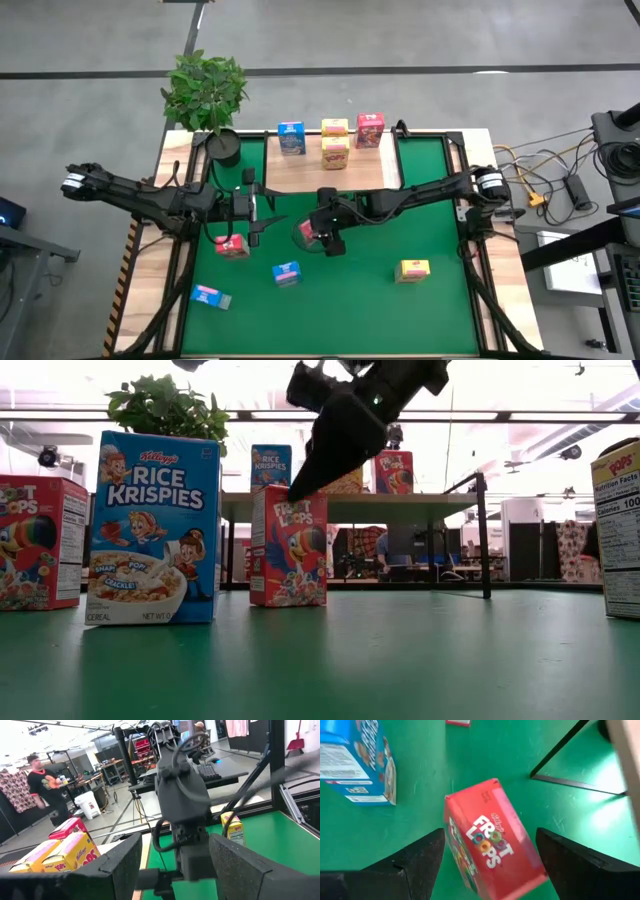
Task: Stack cereal on shelf
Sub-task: Put the right red cereal box on the shelf aligned with the other red cereal box
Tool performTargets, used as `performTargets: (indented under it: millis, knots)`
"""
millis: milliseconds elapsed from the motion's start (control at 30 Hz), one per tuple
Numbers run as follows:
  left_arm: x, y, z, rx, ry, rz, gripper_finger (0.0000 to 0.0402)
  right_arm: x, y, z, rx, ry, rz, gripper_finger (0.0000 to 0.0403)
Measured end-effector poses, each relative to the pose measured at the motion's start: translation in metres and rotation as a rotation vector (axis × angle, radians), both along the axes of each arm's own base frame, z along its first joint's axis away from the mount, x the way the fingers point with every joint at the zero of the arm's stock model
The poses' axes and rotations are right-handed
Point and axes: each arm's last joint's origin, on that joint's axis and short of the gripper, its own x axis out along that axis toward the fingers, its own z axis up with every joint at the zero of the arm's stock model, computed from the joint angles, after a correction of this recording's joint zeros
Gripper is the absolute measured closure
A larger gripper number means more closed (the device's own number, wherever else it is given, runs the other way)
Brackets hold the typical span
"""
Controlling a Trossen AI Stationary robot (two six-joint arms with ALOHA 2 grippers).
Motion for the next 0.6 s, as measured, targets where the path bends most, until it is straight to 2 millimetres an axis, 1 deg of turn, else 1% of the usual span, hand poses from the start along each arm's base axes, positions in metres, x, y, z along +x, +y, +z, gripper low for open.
performTargets:
  millis: [100, 167, 400, 600]
  knots:
    - [0.0, 0.0, 0.0, 0.0, 0.0, 0.0, 0.0187, 0.0018, 0.0, -0.0093, -0.004, 0.032, 0.002, 0.0104]
    - [0.0, 0.0, 0.0, 0.0, 0.0, 0.0, 0.0187, 0.0018, 0.0004, -0.0118, -0.001, 0.045, 0.006, 0.0108]
    - [0.0, -0.0001, 0.0, 0.0, 0.0, 0.0, 0.0187, 0.0, 0.0021, -0.0084, 0.05, 0.044, 0.005, 0.0134]
    - [0.0, -0.0001, 0.0, 0.0, 0.0, 0.0, 0.0187, -0.0002, 0.0027, -0.0085, 0.079, 0.047, 0.004, 0.0176]
